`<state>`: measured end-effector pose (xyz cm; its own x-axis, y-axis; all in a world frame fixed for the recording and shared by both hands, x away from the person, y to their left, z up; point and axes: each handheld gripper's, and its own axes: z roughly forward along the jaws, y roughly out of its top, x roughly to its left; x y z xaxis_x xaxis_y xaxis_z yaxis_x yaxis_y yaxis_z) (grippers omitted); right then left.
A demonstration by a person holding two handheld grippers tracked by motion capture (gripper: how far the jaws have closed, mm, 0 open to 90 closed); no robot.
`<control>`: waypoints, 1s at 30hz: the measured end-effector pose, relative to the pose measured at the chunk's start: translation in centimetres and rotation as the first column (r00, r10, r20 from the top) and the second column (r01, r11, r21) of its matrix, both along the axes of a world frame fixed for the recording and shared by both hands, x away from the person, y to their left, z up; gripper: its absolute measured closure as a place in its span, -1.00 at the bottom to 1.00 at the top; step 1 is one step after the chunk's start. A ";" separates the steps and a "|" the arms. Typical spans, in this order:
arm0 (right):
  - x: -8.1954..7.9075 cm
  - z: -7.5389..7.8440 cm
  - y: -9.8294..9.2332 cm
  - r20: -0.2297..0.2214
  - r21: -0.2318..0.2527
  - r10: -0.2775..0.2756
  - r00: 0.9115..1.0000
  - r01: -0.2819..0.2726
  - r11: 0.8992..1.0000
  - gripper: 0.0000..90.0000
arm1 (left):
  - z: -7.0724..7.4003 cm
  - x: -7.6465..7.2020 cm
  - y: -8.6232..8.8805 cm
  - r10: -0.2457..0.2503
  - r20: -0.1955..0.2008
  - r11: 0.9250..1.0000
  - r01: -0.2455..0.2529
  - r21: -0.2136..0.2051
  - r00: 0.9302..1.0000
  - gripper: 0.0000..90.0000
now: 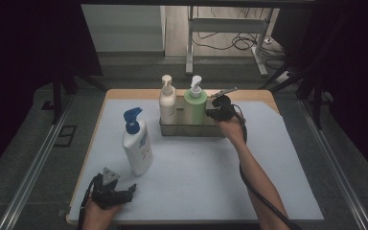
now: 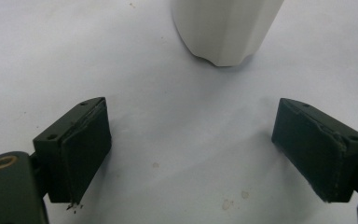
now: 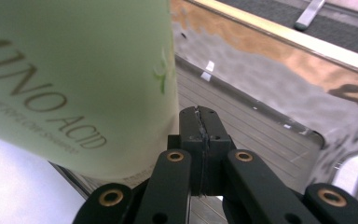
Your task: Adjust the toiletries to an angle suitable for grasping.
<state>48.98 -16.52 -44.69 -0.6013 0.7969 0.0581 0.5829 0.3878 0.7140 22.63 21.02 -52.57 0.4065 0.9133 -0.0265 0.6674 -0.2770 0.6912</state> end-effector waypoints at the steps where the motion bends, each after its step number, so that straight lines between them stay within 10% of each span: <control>1: 0.0 -0.1 0.1 -0.005 -0.001 0.003 1.000 -0.003 1.000 0.99 | 0.0 0.0 0.0 0.000 0.000 1.000 0.000 0.000 1.000 -0.75; 30: -0.3 -0.7 2.8 -0.022 -0.026 0.029 0.999 -0.029 0.999 0.99 | 0.0 0.0 0.0 0.000 -0.002 1.000 0.000 0.000 1.000 -0.75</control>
<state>48.72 -13.75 -45.42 -0.6229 0.7807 0.0505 0.5861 0.4229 0.6911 22.65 21.02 -52.56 0.4063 0.9133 -0.0274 0.6685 -0.2767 0.6903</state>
